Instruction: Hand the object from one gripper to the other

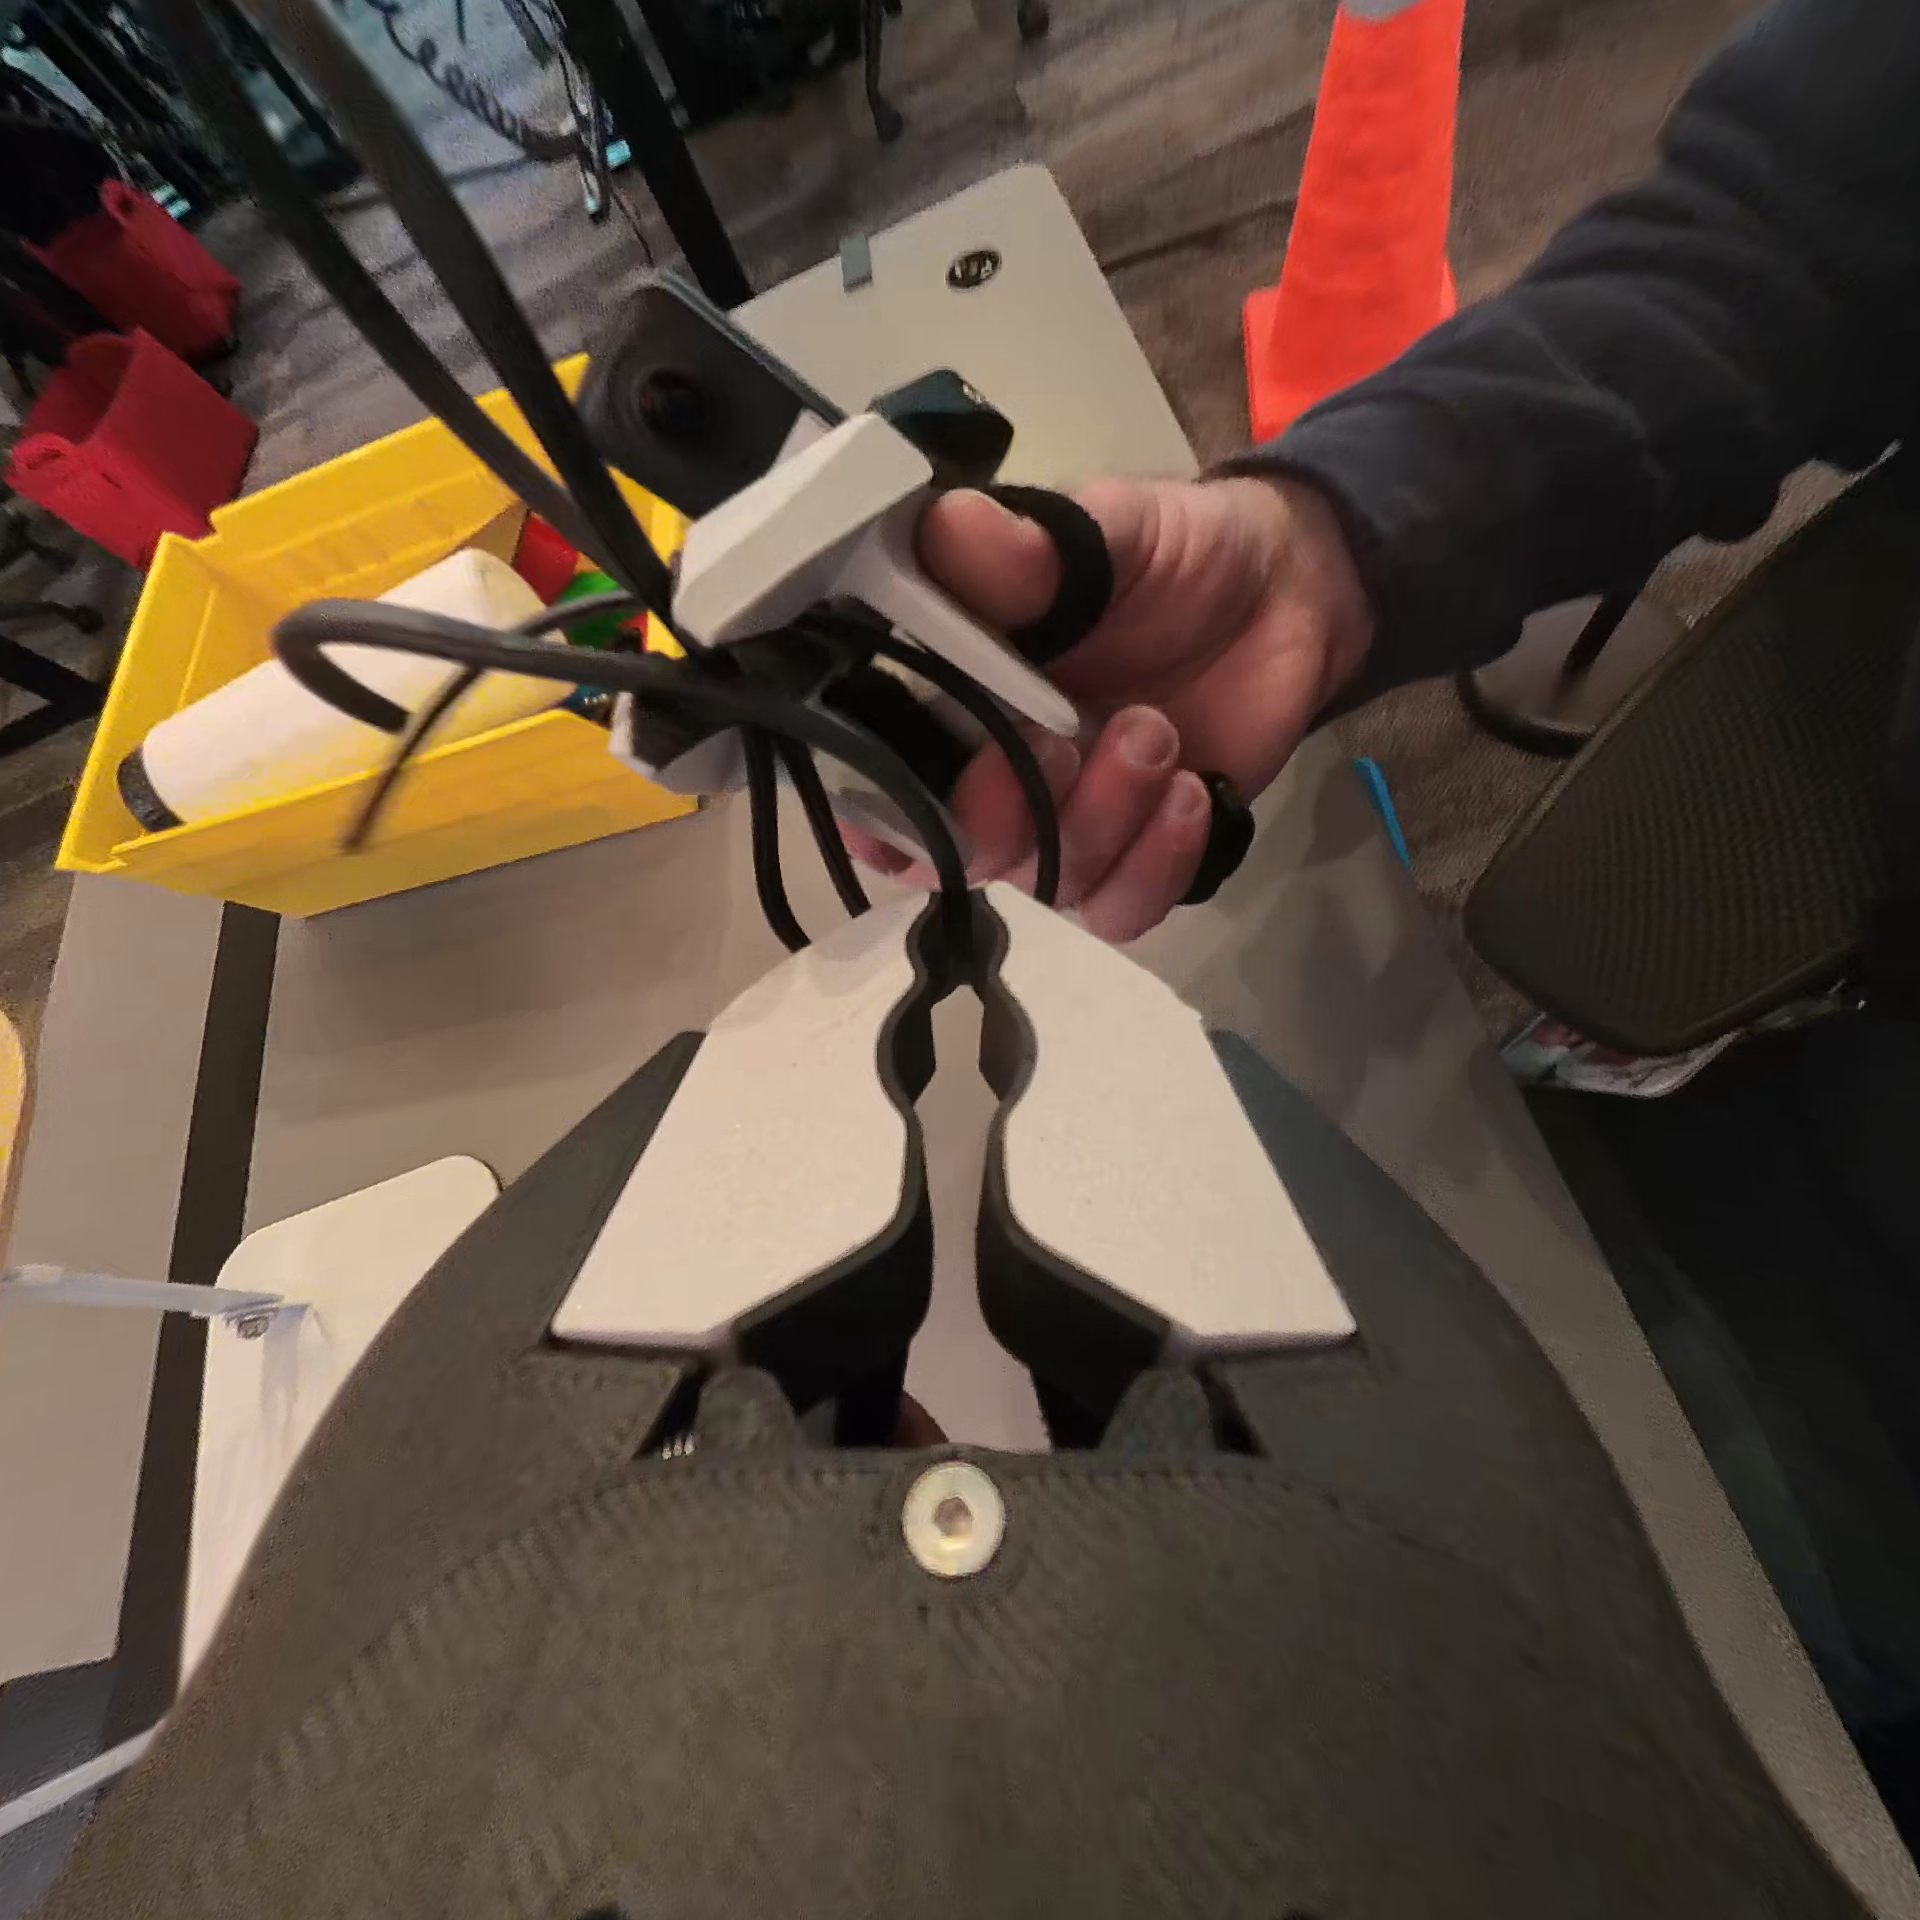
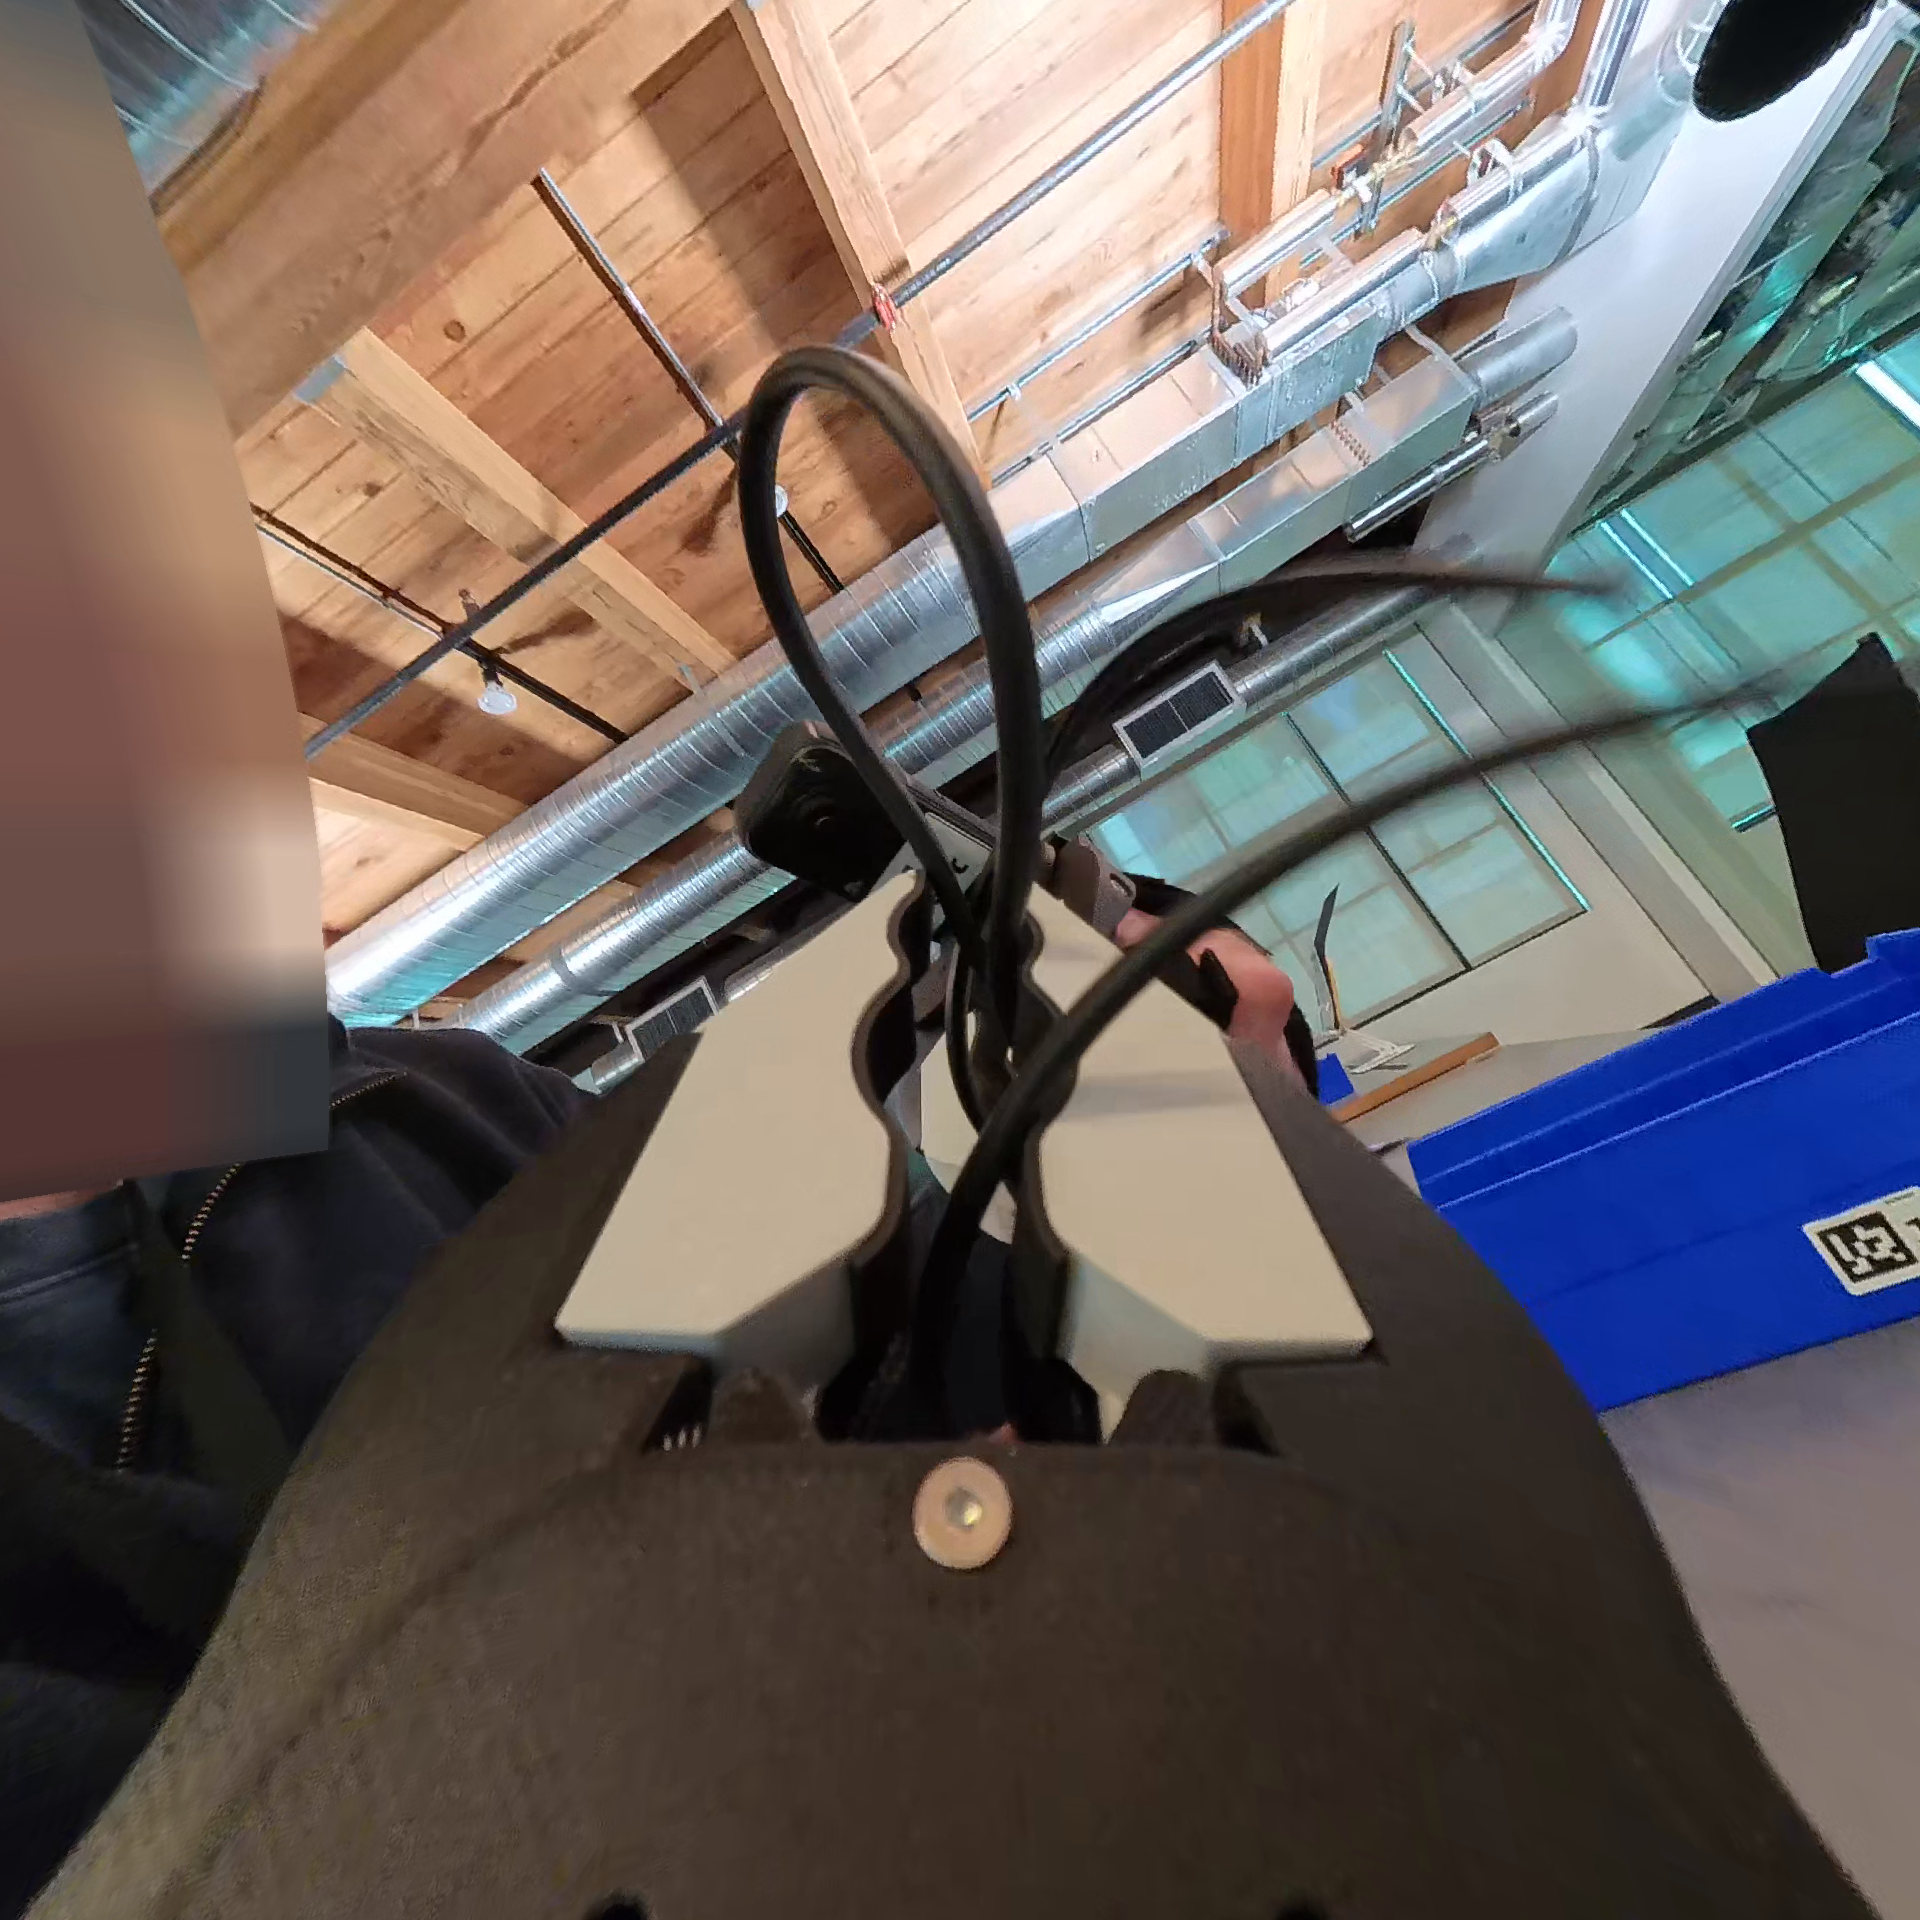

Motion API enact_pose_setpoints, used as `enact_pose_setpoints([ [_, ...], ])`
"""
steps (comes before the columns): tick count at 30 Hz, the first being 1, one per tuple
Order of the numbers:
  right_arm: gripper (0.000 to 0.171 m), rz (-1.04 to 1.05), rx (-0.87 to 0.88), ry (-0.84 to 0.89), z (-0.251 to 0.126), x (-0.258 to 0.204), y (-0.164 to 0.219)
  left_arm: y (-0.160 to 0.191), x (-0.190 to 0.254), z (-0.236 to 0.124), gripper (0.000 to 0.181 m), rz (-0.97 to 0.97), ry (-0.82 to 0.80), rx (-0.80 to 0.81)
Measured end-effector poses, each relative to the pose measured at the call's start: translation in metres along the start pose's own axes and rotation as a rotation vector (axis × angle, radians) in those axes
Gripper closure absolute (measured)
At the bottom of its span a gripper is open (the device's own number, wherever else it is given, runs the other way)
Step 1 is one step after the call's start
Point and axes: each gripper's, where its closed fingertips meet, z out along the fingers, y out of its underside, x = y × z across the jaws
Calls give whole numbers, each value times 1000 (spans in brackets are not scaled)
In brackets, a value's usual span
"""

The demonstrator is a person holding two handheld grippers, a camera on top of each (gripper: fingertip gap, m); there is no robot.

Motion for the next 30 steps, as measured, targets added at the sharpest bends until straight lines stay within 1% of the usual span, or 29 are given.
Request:
enact_pose_setpoints([
  [2, 171, -21, -12, 18, 0, 1, 0, 2, 1, 1, 178, 18, 3, -34],
  [4, 171, -49, -37, 34, 0, 1, 3, 4, 2, 2, 178, 27, 5, -61],
  [7, 171, -120, -92, 116, -3, 9, 6, 9, 1, 4, 178, 22, -7, -83],
  [9, 171, -164, -150, 150, -5, 11, 7, 9, 0, 1, 158, -17, -18, -54],
  [10, 171, -186, -185, 166, -5, 11, 8, 7, 0, -3, 149, -61, -9, -19],
  [12, 171, -239, -310, 183, -4, 11, 18, 1, -4, -11, 129, -148, -5, 67],
  [15, 171, -217, -472, 90, 1, -3, 33, -14, -6, -19, 115, -229, 19, 229],
  [18, 171, -166, -646, -13, 2, -16, 56, -33, 2, -22, 107, -312, 145, 413],
  [21, 171, -115, -788, -46, -1, -19, 74, -49, 10, -27, 101, -356, 258, 620],
  [23, 171, -62, -856, -80, -3, -25, 84, -50, 15, -27, 100, -379, 304, 707],
  [25, 171, -30, -916, -85, -7, -26, 93, -50, 18, -27, 103, -380, 312, 774],
  [27, 171, 0, -929, -88, -8, -26, 96, -53, 18, -30, 107, -376, 290, 852],
  [30, 171, 24, -937, -96, -10, -26, 98, -53, 19, -30, 111, -361, 270, 889],
])
